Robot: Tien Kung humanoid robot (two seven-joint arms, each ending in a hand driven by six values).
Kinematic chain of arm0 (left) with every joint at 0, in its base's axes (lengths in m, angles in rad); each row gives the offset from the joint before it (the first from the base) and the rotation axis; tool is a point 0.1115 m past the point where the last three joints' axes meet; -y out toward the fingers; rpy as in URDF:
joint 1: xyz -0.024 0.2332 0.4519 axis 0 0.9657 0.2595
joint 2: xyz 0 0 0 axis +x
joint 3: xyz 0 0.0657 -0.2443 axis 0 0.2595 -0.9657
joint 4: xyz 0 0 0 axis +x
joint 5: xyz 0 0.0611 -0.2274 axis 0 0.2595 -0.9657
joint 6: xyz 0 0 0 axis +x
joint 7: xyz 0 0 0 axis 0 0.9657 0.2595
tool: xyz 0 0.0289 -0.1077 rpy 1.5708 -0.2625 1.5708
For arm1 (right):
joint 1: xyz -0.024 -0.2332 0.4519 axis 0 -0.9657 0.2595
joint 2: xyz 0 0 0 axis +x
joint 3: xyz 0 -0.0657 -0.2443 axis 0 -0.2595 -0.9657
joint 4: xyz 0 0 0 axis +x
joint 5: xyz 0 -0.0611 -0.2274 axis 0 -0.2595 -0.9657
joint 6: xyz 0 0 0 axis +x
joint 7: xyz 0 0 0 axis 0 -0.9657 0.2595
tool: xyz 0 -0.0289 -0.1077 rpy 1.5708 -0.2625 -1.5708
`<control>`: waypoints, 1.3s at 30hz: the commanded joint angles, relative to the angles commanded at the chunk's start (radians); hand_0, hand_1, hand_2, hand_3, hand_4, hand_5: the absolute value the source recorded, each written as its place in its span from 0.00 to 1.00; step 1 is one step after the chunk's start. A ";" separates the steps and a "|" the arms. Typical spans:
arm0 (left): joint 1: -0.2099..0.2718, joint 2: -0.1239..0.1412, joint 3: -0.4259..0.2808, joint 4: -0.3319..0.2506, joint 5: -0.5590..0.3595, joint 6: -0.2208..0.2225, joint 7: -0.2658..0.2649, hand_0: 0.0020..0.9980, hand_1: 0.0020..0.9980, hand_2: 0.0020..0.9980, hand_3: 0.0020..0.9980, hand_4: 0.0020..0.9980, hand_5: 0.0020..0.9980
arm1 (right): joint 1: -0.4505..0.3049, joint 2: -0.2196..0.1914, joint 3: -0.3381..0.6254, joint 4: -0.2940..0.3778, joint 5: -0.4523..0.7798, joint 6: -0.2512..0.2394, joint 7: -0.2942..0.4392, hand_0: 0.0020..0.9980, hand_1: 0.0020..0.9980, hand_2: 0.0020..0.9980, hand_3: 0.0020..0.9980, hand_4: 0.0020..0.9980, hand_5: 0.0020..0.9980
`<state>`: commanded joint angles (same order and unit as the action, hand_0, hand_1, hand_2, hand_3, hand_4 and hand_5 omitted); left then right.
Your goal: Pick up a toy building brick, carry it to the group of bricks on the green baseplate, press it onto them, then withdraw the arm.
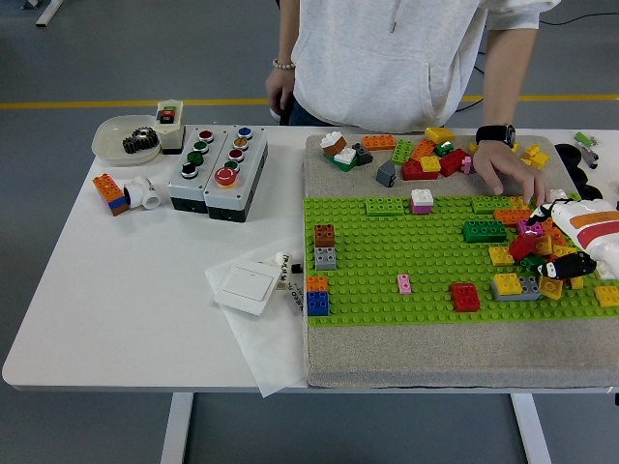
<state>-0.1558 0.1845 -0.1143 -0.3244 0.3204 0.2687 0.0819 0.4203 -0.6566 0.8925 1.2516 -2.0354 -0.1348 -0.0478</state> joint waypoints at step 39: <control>-0.011 0.002 0.001 -0.003 -0.002 -0.002 0.001 0.76 0.76 0.75 0.59 0.62 0.64 | 0.169 0.037 -0.198 -0.140 0.239 0.012 -0.032 0.55 0.60 0.69 0.64 0.96 0.35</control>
<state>-0.1671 0.1867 -0.1131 -0.3273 0.3180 0.2669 0.0826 0.5890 -0.6197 0.6950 1.1118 -1.7960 -0.1229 -0.0794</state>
